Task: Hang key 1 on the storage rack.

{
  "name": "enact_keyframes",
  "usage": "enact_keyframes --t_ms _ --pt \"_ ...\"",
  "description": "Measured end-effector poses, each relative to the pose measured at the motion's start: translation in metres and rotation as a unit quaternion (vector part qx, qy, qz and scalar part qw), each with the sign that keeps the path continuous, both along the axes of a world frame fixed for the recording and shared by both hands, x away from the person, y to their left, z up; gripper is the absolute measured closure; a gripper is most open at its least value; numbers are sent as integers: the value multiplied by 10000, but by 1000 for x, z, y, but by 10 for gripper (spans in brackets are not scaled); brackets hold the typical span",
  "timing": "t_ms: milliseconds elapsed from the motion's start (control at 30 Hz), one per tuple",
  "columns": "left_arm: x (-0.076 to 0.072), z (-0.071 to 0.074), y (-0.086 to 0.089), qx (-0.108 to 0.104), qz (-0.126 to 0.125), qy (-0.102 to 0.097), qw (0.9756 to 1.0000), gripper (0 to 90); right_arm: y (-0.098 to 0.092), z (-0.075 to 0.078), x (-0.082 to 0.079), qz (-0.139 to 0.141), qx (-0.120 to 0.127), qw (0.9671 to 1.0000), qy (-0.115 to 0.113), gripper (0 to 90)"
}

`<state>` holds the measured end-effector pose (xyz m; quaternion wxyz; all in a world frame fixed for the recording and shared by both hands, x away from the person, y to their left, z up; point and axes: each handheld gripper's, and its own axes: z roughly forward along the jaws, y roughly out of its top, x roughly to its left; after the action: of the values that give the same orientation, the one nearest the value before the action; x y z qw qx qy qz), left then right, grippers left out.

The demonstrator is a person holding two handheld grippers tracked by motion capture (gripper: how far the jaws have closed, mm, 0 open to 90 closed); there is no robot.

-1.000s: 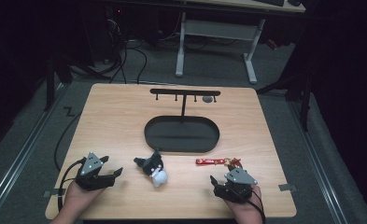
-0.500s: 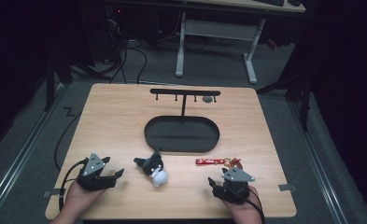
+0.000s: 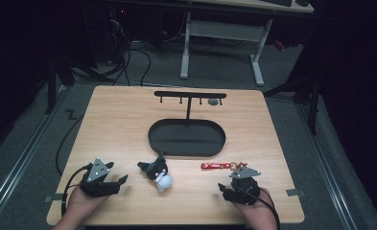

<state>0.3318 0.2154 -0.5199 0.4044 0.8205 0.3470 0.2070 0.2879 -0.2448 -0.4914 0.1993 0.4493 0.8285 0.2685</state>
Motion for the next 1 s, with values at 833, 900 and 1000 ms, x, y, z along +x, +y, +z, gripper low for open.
enact_keyframes --t_ms 833,900,1000 --pt "-2 0 -2 39 -138 45 9999 278 -14 26 22 22 -959 9897 1067 399" --pt "-2 0 -2 56 -148 39 9999 278 -17 25 25 -4 -965 9887 1144 408" --pt "-2 -1 -3 54 -141 43 9999 278 -21 24 31 -67 -988 9876 1221 416"
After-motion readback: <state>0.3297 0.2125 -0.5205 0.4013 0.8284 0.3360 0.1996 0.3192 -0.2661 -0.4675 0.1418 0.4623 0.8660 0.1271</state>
